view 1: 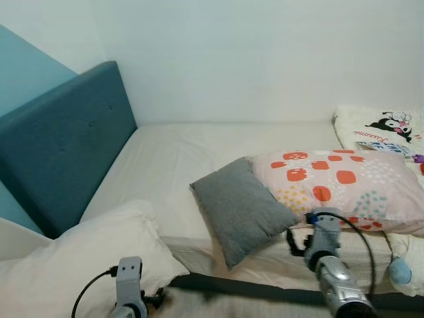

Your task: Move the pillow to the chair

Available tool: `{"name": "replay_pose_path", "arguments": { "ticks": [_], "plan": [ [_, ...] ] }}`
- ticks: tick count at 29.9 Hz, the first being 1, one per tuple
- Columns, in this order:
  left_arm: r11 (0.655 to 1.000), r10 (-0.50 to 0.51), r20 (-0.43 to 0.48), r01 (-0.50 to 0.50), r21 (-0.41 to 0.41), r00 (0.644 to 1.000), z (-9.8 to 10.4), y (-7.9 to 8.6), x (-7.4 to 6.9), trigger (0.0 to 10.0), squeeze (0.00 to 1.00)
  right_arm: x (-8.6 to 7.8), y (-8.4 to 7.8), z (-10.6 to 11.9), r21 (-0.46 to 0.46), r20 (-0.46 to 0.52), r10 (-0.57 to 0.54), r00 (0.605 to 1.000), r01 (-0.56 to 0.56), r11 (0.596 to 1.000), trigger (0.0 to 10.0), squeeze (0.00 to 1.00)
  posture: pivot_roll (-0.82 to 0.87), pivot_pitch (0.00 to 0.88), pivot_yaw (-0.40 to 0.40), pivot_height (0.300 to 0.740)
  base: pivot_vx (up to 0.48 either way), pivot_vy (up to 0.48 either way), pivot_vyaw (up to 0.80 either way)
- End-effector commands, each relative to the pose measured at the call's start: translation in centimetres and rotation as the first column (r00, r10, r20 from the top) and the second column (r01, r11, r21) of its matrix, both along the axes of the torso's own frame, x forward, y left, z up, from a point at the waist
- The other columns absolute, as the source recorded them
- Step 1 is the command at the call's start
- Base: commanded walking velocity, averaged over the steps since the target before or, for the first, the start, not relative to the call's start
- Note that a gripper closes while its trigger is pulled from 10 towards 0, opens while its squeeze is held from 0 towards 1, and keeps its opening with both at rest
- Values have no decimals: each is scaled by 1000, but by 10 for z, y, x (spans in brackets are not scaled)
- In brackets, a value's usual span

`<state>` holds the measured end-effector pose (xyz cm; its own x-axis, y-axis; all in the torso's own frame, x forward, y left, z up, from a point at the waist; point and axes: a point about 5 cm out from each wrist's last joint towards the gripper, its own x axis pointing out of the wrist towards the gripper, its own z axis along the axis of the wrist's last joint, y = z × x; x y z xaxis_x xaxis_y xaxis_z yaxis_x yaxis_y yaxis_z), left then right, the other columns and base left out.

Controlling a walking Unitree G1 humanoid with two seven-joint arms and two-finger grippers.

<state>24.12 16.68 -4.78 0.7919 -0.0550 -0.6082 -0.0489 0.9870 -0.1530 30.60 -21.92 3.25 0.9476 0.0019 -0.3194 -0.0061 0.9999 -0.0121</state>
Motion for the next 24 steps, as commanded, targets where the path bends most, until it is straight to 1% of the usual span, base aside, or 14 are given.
{"name": "replay_pose_path", "arguments": {
  "ticks": [1,5,11,13,16,20,22,24],
  "plan": [
    [1000,8,19,-7,-11,1000,3,1,4,10000,0,9,8,11,-23,51,53,997,-52,998,10000,0,-55,0,79,740,0,-458,0],
    [1000,4,40,-4,-17,999,6,-1,8,10000,0,10,13,14,-15,68,77,995,-77,997,10000,0,-55,0,81,740,0,-457,0],
    [1000,2,53,-1,-22,999,9,-2,11,10000,0,11,15,17,12,91,103,991,-104,994,10000,0,-54,0,82,740,0,-458,0],
    [1000,1,63,0,-25,998,10,-2,13,10000,0,11,16,20,11,113,141,984,-143,990,10000,0,-54,0,85,740,0,-461,709],
    [1000,3,74,-1,-28,997,12,-2,15,10000,0,10,17,21,4,113,158,981,-159,987,10000,0,-53,0,82,740,0,-460,800],
    [999,7,96,-3,-37,995,17,-3,21,10000,0,12,18,22,16,106,157,982,-160,987,10000,0,-53,0,81,740,0,-459,795],
    [999,7,98,-3,-38,995,17,-4,21,10000,0,12,18,22,14,105,158,982,-160,987,10000,0,-53,0,81,740,0,-461,794],
    [999,19,102,-15,-35,995,19,-4,24,10000,0,12,20,18,30,70,144,987,-147,989,10000,0,-56,0,83,740,0,-219,0]
  ]
}}
